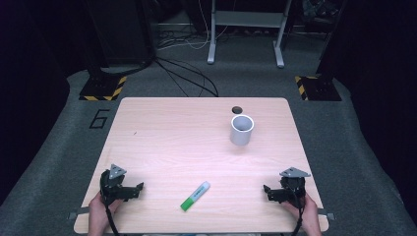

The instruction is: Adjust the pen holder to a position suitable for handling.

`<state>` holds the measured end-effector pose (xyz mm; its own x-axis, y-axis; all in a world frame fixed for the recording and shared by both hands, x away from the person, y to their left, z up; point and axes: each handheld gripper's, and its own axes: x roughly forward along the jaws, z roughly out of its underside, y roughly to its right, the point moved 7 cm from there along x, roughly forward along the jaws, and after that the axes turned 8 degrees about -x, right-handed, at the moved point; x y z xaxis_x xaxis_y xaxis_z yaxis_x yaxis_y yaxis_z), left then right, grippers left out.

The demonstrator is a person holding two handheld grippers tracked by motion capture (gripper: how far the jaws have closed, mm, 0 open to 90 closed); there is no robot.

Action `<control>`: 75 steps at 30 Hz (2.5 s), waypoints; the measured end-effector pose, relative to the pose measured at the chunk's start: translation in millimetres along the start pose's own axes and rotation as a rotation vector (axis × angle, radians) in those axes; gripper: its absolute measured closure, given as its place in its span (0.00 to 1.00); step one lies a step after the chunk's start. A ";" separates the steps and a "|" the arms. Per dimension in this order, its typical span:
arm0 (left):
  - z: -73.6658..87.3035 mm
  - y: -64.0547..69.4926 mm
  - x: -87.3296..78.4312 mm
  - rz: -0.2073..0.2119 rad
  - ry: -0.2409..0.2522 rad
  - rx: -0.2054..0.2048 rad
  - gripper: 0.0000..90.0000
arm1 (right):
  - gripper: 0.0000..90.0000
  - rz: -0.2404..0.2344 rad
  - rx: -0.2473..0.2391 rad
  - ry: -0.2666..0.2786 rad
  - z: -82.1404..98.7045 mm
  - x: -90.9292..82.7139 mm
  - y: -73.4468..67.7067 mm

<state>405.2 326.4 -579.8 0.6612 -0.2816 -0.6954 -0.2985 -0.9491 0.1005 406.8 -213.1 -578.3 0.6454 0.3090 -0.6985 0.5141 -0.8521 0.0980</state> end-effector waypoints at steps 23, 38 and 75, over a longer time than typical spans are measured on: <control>-1.5 0.9 1.9 -0.011 0.011 -0.001 0.00 | 0.00 0.003 -0.004 -0.027 -2.7 0.8 5.2; -1.7 1.0 2.3 -0.010 0.018 -0.001 0.01 | 0.01 -0.026 0.050 0.016 -25.9 -9.2 6.4; -1.7 1.3 2.4 -0.010 0.018 -0.001 0.01 | 0.01 -0.061 -0.079 0.044 -133.5 -2.4 9.7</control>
<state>407.6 324.3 -580.1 0.6767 -0.2748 -0.6831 -0.2913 -0.9520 0.0943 485.6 -165.7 -481.1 0.6348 0.3787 -0.6735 0.5947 -0.7960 0.1130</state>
